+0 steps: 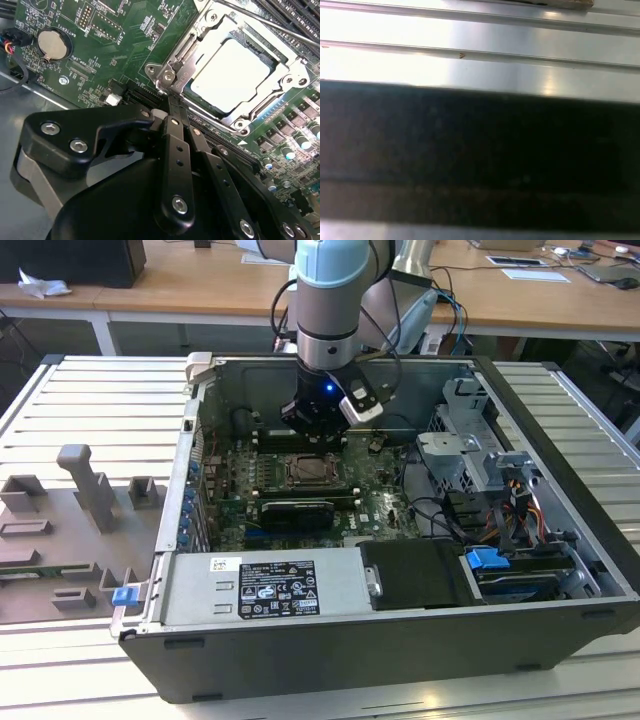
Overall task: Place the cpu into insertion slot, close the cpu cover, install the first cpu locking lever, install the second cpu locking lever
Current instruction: 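Install the first cpu locking lever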
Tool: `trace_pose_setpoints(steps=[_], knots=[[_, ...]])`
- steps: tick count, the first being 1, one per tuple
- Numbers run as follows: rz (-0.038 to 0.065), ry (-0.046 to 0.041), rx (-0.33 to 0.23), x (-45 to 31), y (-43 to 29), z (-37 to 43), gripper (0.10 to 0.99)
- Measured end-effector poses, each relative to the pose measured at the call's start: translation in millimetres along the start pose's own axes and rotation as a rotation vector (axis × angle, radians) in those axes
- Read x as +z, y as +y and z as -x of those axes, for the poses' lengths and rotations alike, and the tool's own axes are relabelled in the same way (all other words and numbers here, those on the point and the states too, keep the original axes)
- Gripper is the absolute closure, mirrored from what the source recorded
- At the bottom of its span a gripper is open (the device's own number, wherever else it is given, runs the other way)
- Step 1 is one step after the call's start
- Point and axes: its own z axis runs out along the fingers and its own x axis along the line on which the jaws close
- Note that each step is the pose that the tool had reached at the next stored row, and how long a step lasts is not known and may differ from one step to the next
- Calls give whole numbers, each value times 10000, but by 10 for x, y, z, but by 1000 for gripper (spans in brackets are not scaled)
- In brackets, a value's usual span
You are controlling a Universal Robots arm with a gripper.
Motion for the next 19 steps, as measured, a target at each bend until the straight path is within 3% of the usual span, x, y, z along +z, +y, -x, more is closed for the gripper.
trace_pose_setpoints(steps=[4, 9, 19], knots=[[10, -6, 0, -13, 3, 2, 980], [9, -4, -1, -87, 8, 6, 980], [9, -4, 1, -91, -43, 2, 980]])
